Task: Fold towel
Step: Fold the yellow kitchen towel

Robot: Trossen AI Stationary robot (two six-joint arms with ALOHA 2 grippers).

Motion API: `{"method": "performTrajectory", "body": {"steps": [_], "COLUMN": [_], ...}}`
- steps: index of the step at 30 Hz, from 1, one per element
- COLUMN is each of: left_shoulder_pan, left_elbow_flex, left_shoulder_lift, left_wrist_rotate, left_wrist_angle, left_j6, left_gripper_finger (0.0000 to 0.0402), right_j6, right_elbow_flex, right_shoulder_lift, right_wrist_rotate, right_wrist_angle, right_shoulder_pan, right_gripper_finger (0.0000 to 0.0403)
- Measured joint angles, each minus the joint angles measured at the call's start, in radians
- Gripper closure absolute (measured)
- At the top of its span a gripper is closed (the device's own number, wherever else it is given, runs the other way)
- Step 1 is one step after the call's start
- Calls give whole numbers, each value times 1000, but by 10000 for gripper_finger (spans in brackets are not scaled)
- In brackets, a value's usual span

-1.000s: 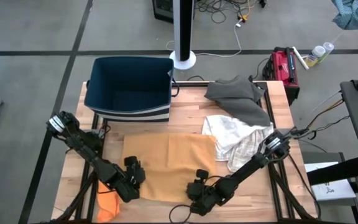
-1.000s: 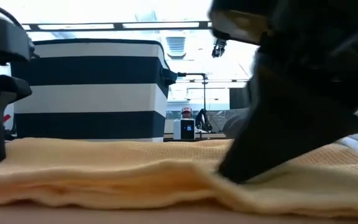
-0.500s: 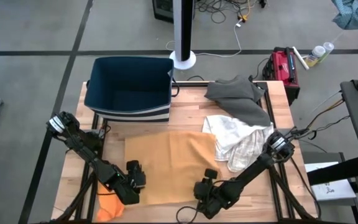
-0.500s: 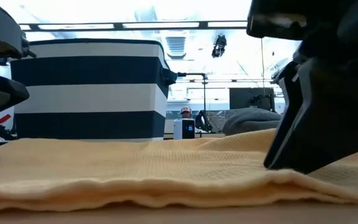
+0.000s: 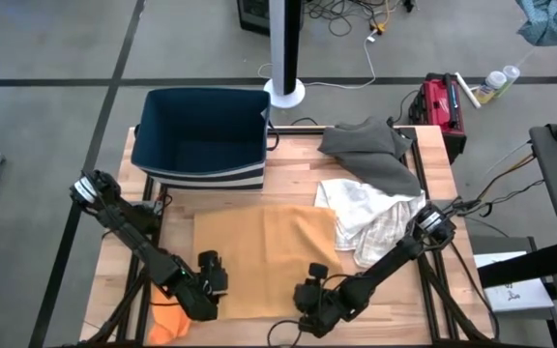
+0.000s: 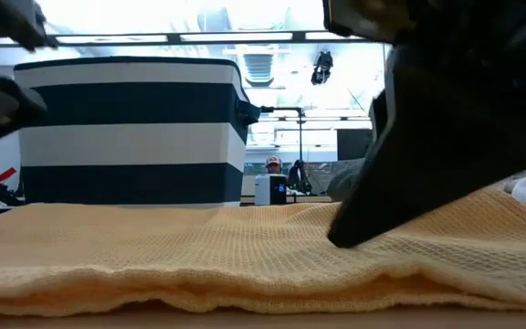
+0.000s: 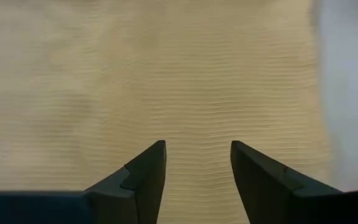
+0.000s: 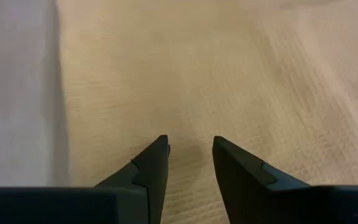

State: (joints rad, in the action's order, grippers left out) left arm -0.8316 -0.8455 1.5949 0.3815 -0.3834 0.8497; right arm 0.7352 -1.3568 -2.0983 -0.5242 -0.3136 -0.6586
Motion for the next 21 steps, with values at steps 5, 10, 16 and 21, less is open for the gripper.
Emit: {"method": "performTrajectory", "body": {"steps": [5, 10, 16, 21], "left_shoulder_pan": [-25, -49, -56, -65], "left_elbow_flex": [-30, 23, 100, 104], "left_shoulder_lift": [2, 37, 51, 56], "left_wrist_rotate": [-16, -28, -53, -74], "left_wrist_angle": [15, 16, 103, 218], "left_j6": [3, 81, 175, 139], "left_gripper_finger": [221, 226, 238, 241], "right_j6": [45, 100, 105, 114], "right_elbow_flex": [24, 41, 41, 46], "right_shoulder_lift": [0, 8, 30, 78], "right_wrist_rotate": [17, 68, 100, 118], "right_wrist_angle": [-25, -59, -112, -160], "right_shoulder_pan": [0, 0, -19, -38], "right_gripper_finger": [268, 266, 277, 283]}}
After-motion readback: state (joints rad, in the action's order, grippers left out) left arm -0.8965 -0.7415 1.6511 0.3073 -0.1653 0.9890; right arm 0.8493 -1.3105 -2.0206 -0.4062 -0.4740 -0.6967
